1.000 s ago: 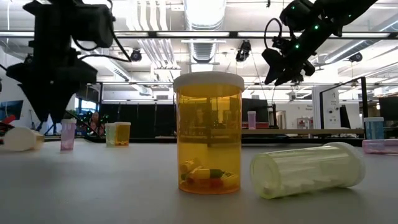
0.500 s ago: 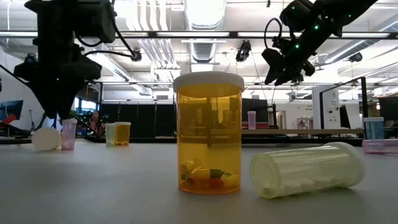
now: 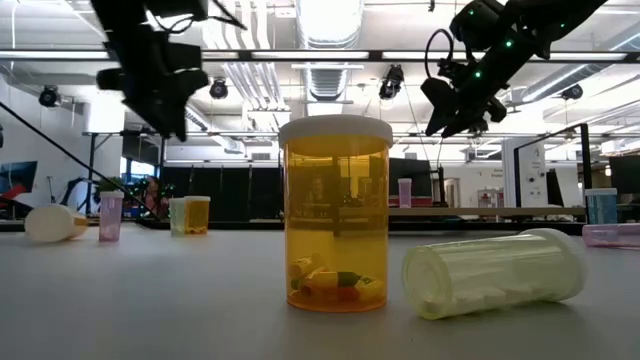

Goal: Pick and place medicine bottles onto shelf by color
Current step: Put the middle orange pill bottle on the shelf

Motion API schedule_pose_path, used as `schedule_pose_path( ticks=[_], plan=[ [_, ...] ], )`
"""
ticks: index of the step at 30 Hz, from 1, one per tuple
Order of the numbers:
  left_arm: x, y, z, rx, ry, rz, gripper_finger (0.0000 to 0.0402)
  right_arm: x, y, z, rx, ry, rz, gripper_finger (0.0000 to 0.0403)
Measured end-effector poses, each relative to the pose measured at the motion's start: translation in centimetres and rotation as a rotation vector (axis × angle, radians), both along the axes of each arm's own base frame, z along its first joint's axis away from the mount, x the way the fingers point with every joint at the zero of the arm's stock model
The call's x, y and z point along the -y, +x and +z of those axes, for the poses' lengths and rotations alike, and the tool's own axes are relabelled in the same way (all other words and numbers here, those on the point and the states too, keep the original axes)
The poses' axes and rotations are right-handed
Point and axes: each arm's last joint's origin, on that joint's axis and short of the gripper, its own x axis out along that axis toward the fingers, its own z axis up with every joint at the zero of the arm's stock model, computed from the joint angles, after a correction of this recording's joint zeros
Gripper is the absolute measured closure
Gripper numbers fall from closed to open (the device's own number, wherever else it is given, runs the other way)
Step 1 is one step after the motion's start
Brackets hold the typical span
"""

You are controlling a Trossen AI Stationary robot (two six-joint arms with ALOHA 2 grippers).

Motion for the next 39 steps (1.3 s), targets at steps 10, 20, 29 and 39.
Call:
schedule_pose_path(
  ticks=[10, 20, 29, 39],
  plan=[
    [-3.4, 3.0, -1.0, 0.087, -0.176, -0.099, 0.0235, 0.0, 0.0, 0.0, 0.0, 0.0, 0.0, 0.019],
    [-6.9, 3.6, -2.1, 0.009, -0.129, 0.027, 0.0235, 0.0, 0.0, 0.0, 0.0, 0.0, 0.0, 0.019],
    [-11.0, 2.0, -3.1, -0.029, -0.166, 0.154, 0.0165, 0.0, 0.0, 0.0, 0.0, 0.0, 0.0, 0.019],
    [-12.9, 2.1, -5.1, -0.045, -0.178, 0.207, 0.0132, 0.0, 0.0, 0.0, 0.0, 0.0, 0.0, 0.019]
  ],
)
